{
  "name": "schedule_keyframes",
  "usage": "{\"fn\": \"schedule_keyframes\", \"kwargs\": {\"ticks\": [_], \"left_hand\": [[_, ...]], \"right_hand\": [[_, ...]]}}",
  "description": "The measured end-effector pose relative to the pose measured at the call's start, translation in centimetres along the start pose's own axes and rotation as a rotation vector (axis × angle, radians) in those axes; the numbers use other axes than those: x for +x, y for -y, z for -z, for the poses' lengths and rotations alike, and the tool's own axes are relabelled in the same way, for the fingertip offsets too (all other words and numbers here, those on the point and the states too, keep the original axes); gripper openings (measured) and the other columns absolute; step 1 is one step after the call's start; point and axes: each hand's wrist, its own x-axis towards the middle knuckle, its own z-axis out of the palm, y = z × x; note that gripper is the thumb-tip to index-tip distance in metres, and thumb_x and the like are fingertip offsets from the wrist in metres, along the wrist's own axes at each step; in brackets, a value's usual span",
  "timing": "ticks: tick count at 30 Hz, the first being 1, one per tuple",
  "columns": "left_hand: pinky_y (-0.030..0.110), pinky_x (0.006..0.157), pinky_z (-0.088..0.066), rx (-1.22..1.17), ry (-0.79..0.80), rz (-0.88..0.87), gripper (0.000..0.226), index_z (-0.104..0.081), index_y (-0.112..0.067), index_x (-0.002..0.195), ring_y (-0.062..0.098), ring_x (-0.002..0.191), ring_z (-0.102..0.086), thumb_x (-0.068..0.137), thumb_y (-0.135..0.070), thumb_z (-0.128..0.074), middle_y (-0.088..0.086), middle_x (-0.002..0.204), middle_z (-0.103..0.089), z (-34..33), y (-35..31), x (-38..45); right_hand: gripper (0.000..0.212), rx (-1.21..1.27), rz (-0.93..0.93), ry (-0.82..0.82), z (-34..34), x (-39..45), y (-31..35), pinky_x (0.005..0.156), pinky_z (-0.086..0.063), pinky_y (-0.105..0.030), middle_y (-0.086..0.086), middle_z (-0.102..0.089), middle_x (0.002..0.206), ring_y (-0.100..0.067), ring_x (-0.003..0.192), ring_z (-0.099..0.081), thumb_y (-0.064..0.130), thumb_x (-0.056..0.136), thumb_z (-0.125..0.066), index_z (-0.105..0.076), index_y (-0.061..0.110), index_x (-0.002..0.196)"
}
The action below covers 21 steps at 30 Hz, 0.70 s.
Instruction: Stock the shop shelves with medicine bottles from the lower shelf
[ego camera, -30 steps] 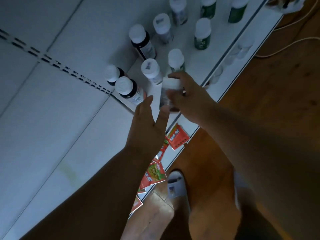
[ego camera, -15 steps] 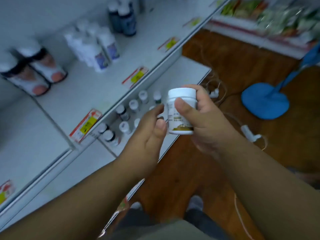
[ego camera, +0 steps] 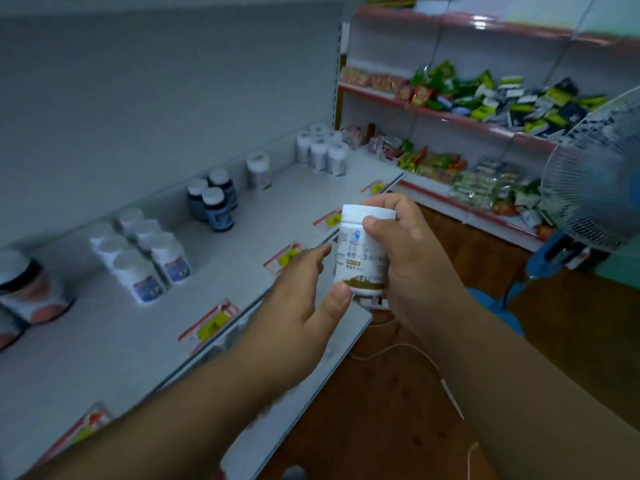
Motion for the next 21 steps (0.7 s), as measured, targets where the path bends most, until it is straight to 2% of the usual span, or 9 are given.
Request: {"fn": "schedule_keyframes", "kwargs": {"ticks": [4, 7, 11, 13, 16, 18, 21], "left_hand": [[0.032, 0.103, -0.044, 0.052, 0.015, -0.015, 0.074, -0.03, -0.043, 0.146, -0.007, 0.123, -0.041, 0.082, -0.08, -0.021, -0.024, 0.136, -0.04, -0.2, 0.6, 5.8], [0.021, 0.099, -0.039, 0.058, 0.002, -0.031, 0.067, -0.032, -0.047, 0.142, -0.011, 0.123, -0.04, 0.083, -0.078, -0.022, -0.033, 0.131, -0.039, -1.1, 0.9, 9.8], [0.03, 0.101, -0.043, -0.011, -0.064, -0.042, 0.072, -0.043, -0.035, 0.139, 0.002, 0.124, -0.047, 0.086, -0.08, -0.024, -0.018, 0.134, -0.049, -3.4, 2.4, 15.4], [0.029, 0.1, -0.043, -0.006, -0.124, -0.048, 0.066, -0.042, -0.039, 0.137, 0.005, 0.122, -0.05, 0.088, -0.079, -0.024, -0.014, 0.131, -0.051, -4.8, 3.5, 18.2], [0.022, 0.1, -0.041, 0.085, -0.258, 0.023, 0.073, -0.039, -0.036, 0.14, 0.002, 0.12, -0.048, 0.086, -0.082, -0.021, -0.01, 0.132, -0.051, -6.7, 5.0, 21.6], [0.018, 0.1, -0.037, 0.129, -0.303, 0.091, 0.073, -0.039, -0.034, 0.14, 0.0, 0.121, -0.045, 0.087, -0.081, -0.021, -0.01, 0.133, -0.049, -7.7, 5.6, 23.2], [0.029, 0.101, -0.041, 0.188, -0.369, 0.145, 0.068, -0.044, -0.027, 0.14, 0.004, 0.12, -0.046, 0.093, -0.072, -0.026, -0.008, 0.131, -0.05, -8.1, 6.6, 25.0]], "right_hand": [[0.022, -0.059, 0.03, -0.034, 1.3, 5.3, 0.8, 0.057, -0.054, -0.035, -0.008, -0.058, 0.086, -0.02, 0.073, -0.061, 0.028, 0.078, -0.051, -0.052, 0.02, 0.098], [0.014, -0.134, 0.073, -0.055, 3.0, 9.3, 0.9, 0.065, -0.059, -0.038, -0.005, -0.06, 0.09, -0.017, 0.075, -0.065, 0.034, 0.09, -0.058, -0.051, 0.026, 0.098], [0.013, -0.221, 0.115, 0.005, 6.1, 15.2, 0.1, 0.068, -0.062, -0.046, 0.003, -0.064, 0.087, -0.017, 0.078, -0.07, 0.035, 0.095, -0.061, -0.051, 0.028, 0.102], [0.013, -0.261, 0.101, 0.049, 7.9, 18.4, -0.6, 0.069, -0.062, -0.042, 0.005, -0.064, 0.089, -0.014, 0.081, -0.07, 0.029, 0.096, -0.06, -0.052, 0.027, 0.106], [0.013, -0.267, 0.093, 0.206, 10.1, 23.1, -1.5, 0.071, -0.062, -0.039, 0.008, -0.062, 0.093, -0.007, 0.083, -0.068, 0.02, 0.097, -0.059, -0.055, 0.026, 0.107], [0.015, -0.342, 0.096, 0.33, 11.1, 25.8, -1.9, 0.075, -0.06, -0.038, 0.01, -0.062, 0.097, -0.006, 0.085, -0.066, 0.022, 0.096, -0.059, -0.055, 0.033, 0.104], [0.018, -0.456, 0.147, 0.522, 11.2, 29.4, -2.4, 0.081, -0.059, -0.035, 0.015, -0.061, 0.103, -0.004, 0.092, -0.064, 0.026, 0.095, -0.062, -0.055, 0.04, 0.103]]}}
